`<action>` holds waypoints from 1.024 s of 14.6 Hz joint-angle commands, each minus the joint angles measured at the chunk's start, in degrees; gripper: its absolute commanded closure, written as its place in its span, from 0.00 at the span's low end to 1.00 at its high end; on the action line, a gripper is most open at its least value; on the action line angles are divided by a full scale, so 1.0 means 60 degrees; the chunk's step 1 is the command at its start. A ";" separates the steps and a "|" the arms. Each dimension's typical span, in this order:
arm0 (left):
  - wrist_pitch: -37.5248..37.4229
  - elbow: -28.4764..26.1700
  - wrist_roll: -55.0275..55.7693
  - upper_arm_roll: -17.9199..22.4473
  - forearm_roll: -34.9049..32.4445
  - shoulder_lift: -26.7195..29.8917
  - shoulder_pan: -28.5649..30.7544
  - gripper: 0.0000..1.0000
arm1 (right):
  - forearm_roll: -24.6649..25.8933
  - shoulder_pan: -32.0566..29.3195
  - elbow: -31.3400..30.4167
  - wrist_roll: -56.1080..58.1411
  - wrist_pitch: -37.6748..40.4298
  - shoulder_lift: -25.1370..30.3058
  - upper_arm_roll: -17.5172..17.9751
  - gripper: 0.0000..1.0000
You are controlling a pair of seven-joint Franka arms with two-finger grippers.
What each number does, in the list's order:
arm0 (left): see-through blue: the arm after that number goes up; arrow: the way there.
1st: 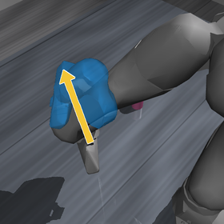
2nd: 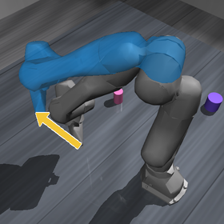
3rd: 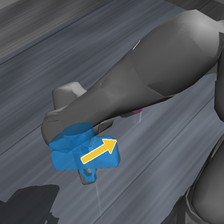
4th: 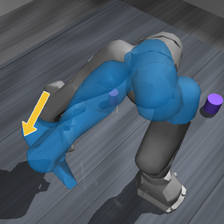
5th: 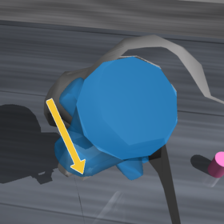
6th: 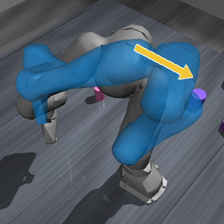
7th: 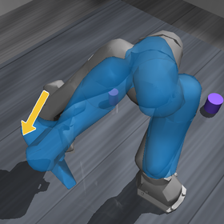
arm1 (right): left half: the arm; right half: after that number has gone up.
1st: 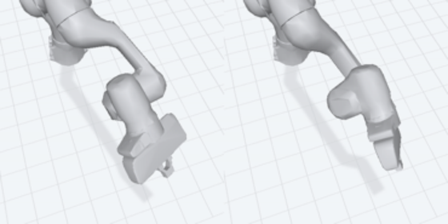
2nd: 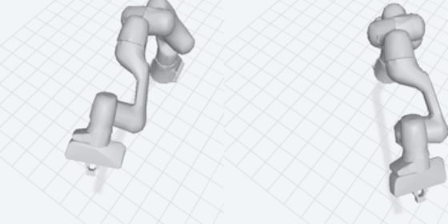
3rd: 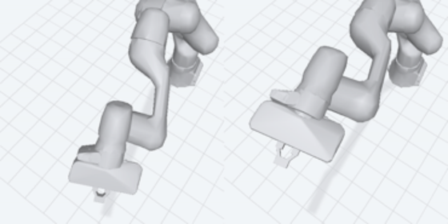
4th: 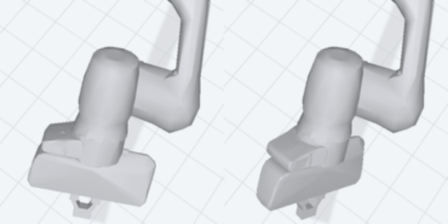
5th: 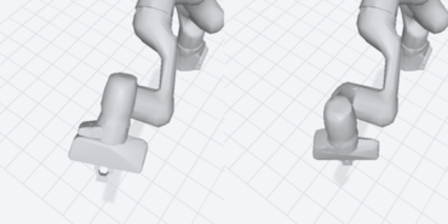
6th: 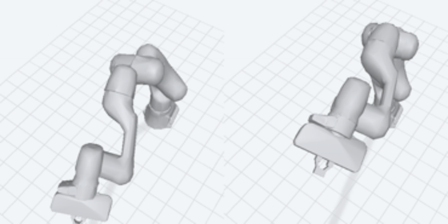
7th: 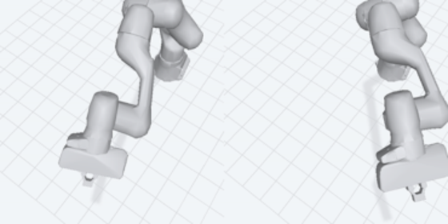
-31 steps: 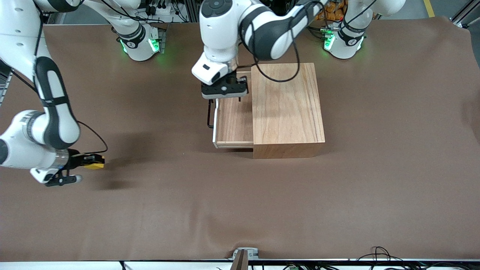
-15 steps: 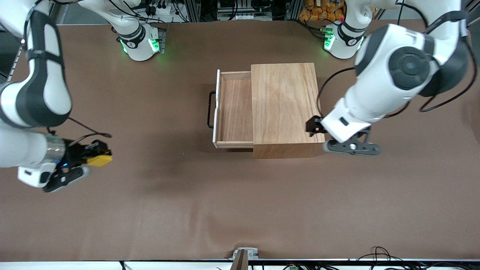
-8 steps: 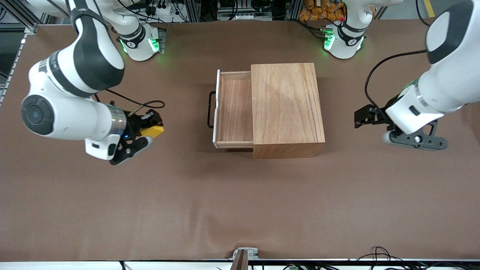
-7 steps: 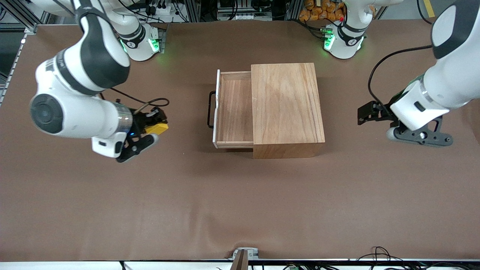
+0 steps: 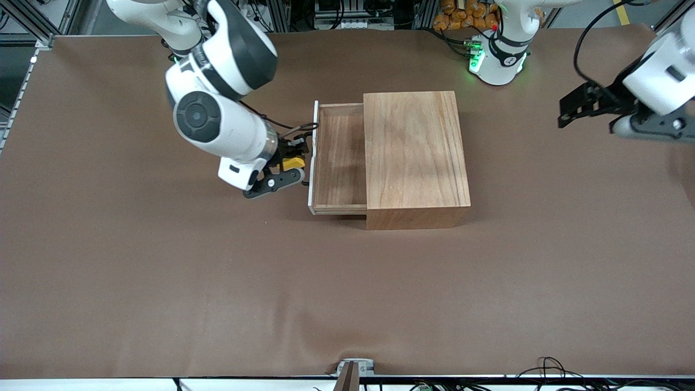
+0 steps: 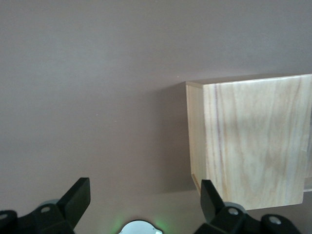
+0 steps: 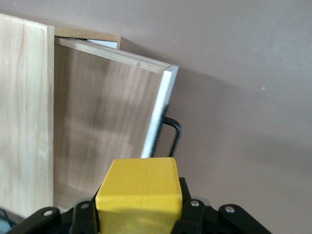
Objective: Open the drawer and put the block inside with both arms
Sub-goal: 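Carry the yellow cube over the open drawer with the right gripper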
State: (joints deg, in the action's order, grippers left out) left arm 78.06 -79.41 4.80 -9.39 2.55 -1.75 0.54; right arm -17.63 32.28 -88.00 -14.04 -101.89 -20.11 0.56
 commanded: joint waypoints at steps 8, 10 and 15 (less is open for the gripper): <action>-0.0003 -0.0769 -0.0361 0.1125 0.0087 0.0672 -0.0558 0.00 | 0.0812 0.2162 -0.1622 -0.3693 -0.2647 -0.0103 -0.0152 0.94; -0.0047 -0.0915 -0.0390 0.1285 0.0073 0.0804 -0.0587 0.00 | 0.1150 0.2309 -0.1637 -0.3768 -0.2837 -0.0382 -0.0152 0.92; 0.0187 -0.0901 -0.0390 0.1315 -0.0191 0.0687 -0.0749 0.00 | 0.1165 0.2383 -0.1637 -0.3753 -0.3101 -0.0734 -0.0137 0.88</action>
State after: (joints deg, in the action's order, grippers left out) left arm 78.23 -83.81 3.30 -2.06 2.40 1.44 -3.16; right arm -11.27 46.01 -97.63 -35.53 -119.95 -24.61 0.31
